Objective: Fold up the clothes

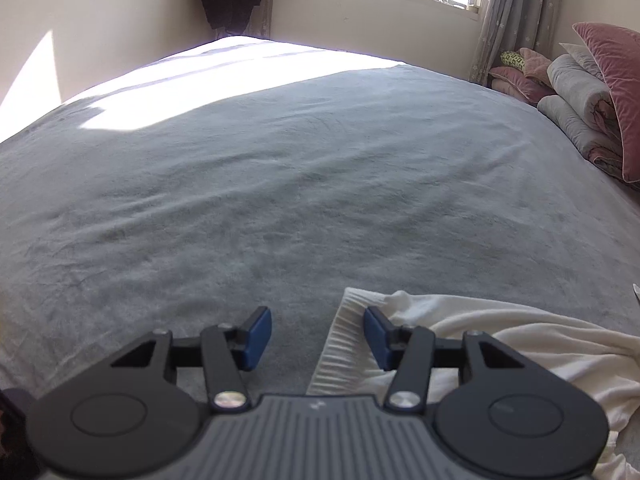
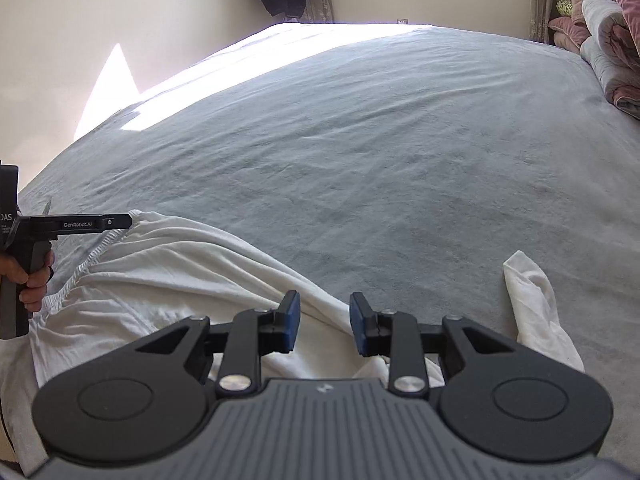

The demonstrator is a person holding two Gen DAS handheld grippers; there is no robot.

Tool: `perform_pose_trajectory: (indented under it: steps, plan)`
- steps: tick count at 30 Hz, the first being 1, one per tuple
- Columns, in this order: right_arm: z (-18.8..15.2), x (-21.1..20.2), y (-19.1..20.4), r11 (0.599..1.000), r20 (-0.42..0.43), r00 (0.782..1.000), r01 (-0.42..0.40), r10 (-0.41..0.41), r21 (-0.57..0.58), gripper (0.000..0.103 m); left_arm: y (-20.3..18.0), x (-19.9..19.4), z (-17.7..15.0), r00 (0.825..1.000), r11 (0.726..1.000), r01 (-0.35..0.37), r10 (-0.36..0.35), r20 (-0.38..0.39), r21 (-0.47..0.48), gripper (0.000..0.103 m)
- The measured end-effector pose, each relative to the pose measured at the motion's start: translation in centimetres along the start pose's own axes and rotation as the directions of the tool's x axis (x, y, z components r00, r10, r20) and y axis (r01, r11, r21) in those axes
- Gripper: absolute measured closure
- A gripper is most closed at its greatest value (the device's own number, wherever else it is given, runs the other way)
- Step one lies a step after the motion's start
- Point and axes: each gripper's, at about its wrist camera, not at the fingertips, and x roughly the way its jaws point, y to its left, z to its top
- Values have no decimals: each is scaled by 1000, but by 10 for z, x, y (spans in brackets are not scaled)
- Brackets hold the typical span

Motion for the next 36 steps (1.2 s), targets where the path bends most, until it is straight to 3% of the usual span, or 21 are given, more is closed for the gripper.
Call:
perform_pose_trajectory:
  steps: [4,9,12,16,21,26,28,29,30,36]
  plan:
    - [8,24,-12,1000,-76,997,-3,4,17,71,2,9,6,999,999,39,-39,3,-17,53]
    - [4,45,-10,1000,-143,990,-18,17,-6,71,-1,15,7,997,997,72,-72,-2,-21,69]
    - [4,47,-8,999,-136,990,-33,32,-3,71,-3,17,5,996,996,89,-89,-1,-22,75]
    - [13,44,-8,998,-103,993,-58,61,39,71,-1,16,2,995,995,97,-97,13,-22,75]
    - [23,58,0,998,-106,993,-40,45,48,71,-1,16,-3,995,995,95,-94,38,-31,77]
    - [30,79,16,1000,-130,991,-24,26,16,72,-4,15,-9,994,996,91,-90,64,-9,87]
    - [30,85,25,1000,-138,990,-3,0,-23,79,-7,15,-10,995,998,65,-66,82,8,93]
    - [31,88,28,999,-145,989,-7,2,-36,96,-9,15,-11,995,999,51,-52,91,16,98]
    - [31,89,31,999,-148,989,-3,-4,-48,100,-9,14,-11,994,999,43,-44,102,18,101]
    - [39,82,49,977,-28,990,133,-140,-165,101,-1,6,-14,983,999,7,0,184,-36,103]
